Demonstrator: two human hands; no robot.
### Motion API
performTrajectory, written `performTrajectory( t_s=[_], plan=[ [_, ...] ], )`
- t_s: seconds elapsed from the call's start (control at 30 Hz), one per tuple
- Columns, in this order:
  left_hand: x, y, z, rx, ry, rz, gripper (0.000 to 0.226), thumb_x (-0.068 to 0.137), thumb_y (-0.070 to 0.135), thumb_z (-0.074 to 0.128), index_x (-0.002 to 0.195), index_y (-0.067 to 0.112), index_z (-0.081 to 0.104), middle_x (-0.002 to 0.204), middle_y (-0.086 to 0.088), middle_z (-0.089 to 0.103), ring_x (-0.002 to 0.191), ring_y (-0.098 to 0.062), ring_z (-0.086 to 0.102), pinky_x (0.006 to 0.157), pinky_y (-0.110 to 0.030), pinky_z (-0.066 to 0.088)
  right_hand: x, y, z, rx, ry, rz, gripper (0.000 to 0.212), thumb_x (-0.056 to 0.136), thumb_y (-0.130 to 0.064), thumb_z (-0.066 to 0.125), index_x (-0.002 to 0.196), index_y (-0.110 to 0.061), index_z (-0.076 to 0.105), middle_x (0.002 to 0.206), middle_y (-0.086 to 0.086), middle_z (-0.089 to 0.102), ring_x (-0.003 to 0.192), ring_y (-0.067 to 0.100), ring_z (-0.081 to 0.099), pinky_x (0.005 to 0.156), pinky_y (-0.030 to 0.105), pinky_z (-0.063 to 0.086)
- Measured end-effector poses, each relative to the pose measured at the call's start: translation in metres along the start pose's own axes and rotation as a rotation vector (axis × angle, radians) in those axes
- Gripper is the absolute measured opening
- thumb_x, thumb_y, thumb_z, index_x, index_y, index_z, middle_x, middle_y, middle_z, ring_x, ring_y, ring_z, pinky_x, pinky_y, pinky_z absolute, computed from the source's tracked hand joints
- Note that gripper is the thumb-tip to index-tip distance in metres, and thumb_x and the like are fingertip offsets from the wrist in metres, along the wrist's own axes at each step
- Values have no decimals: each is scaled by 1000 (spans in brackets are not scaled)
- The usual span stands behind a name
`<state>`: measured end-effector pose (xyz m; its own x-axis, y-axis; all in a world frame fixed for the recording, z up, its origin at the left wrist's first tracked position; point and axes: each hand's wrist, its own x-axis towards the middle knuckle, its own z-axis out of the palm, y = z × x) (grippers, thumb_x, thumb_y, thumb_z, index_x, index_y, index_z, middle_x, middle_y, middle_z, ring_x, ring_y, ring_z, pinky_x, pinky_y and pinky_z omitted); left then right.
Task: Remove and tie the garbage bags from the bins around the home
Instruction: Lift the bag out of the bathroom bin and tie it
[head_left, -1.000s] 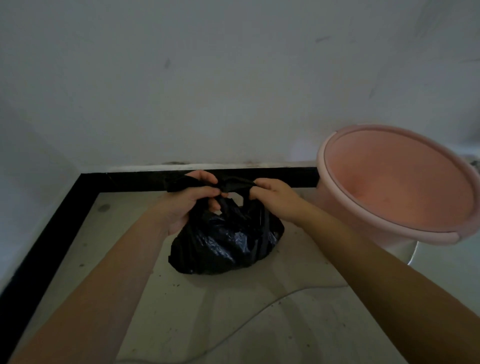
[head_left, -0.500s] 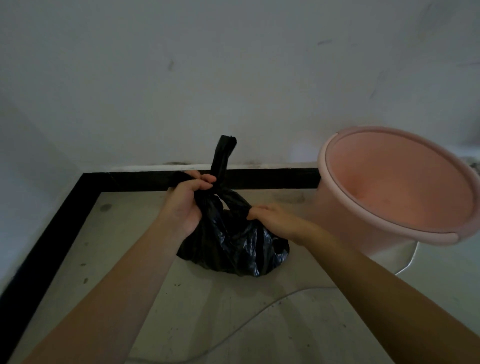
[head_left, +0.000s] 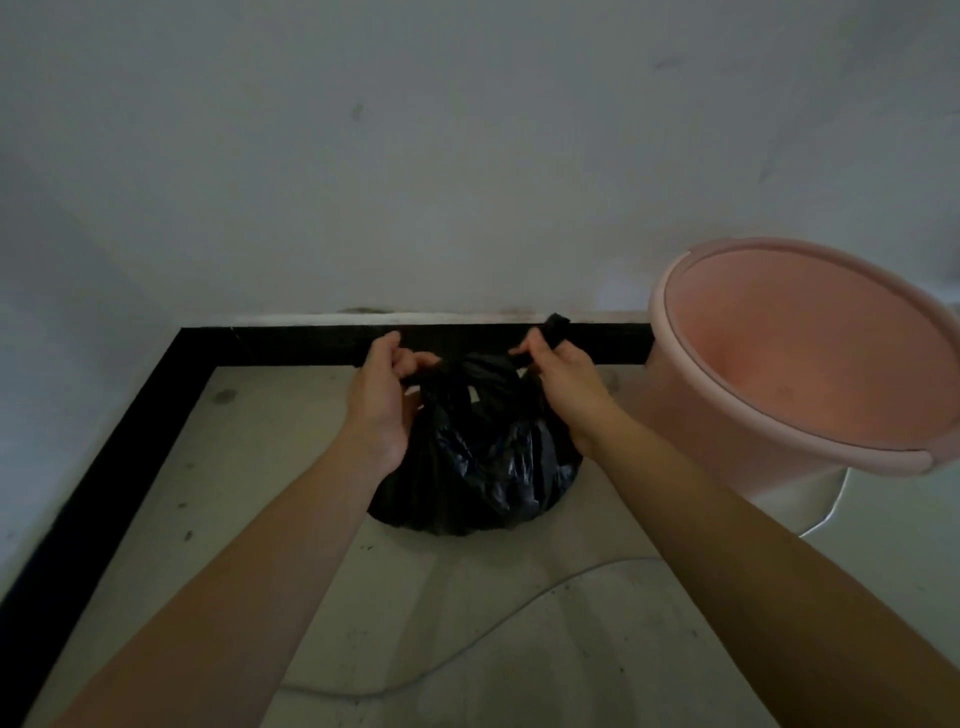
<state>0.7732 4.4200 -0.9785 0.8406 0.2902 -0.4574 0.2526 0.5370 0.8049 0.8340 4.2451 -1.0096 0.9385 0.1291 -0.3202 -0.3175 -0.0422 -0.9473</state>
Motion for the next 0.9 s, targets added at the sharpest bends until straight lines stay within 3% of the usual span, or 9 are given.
performTrajectory(
  t_s=[0.13,0.23,0.33,0.43,0.57,0.7,0.77,0.83,0.9],
  plan=[
    [19,-16,-65,323,530,50,34,105,27,37,76,14,50,85,-10,55,65,-17,50,61,-30,41,22,57,-58,-408,344,148,51,99,-51,40,112,-8,64,114,21,67,98,35,64,91,49,51],
    [28,-20,-88,289,659,21,34,106,28,32,80,13,48,81,-12,54,57,-18,52,52,-31,42,18,77,-58,-376,377,155,48,102,-46,37,112,-5,61,108,20,68,97,37,66,89,49,54],
    [30,-17,-82,70,554,-10,40,106,48,34,96,13,51,87,-12,62,68,-20,64,66,-34,57,10,73,-40,-65,352,154,39,104,-45,38,114,-11,53,92,8,69,80,21,66,76,36,55],
    [28,-15,-84,-30,304,-57,58,95,66,46,106,11,56,98,-12,64,78,-22,64,71,-35,55,5,64,-43,193,102,218,46,98,-59,44,116,-19,57,104,0,67,95,13,65,86,31,50],
    [22,-40,-80,296,121,-176,47,84,56,69,101,11,68,83,-6,63,70,-17,57,65,-33,49,4,83,-44,-277,-74,233,79,71,-91,47,118,-31,64,126,-6,64,119,17,58,108,37,39],
    [32,-62,-62,662,82,170,24,92,27,71,111,13,66,114,-3,70,103,-17,66,93,-32,55,9,96,-26,-767,-67,-11,84,79,-88,29,139,-34,51,153,6,37,145,32,27,118,49,25],
    [32,-60,-52,814,181,423,23,98,27,63,116,13,65,112,-1,67,100,-11,63,87,-15,48,9,91,-13,-855,-11,-256,66,92,-71,27,136,-29,55,145,8,46,139,33,32,114,43,27],
    [31,-49,-38,788,255,570,29,101,35,57,115,12,68,102,0,69,88,-2,63,75,-12,45,6,79,2,-645,64,-388,45,102,-51,33,121,-24,64,119,0,60,121,24,51,103,36,38],
    [25,-37,-20,603,252,571,30,103,40,51,110,20,71,99,5,73,92,0,67,85,-16,49,0,62,18,-340,106,-343,39,105,-46,35,110,-25,67,105,-6,66,105,11,61,94,33,48]
  ],
)
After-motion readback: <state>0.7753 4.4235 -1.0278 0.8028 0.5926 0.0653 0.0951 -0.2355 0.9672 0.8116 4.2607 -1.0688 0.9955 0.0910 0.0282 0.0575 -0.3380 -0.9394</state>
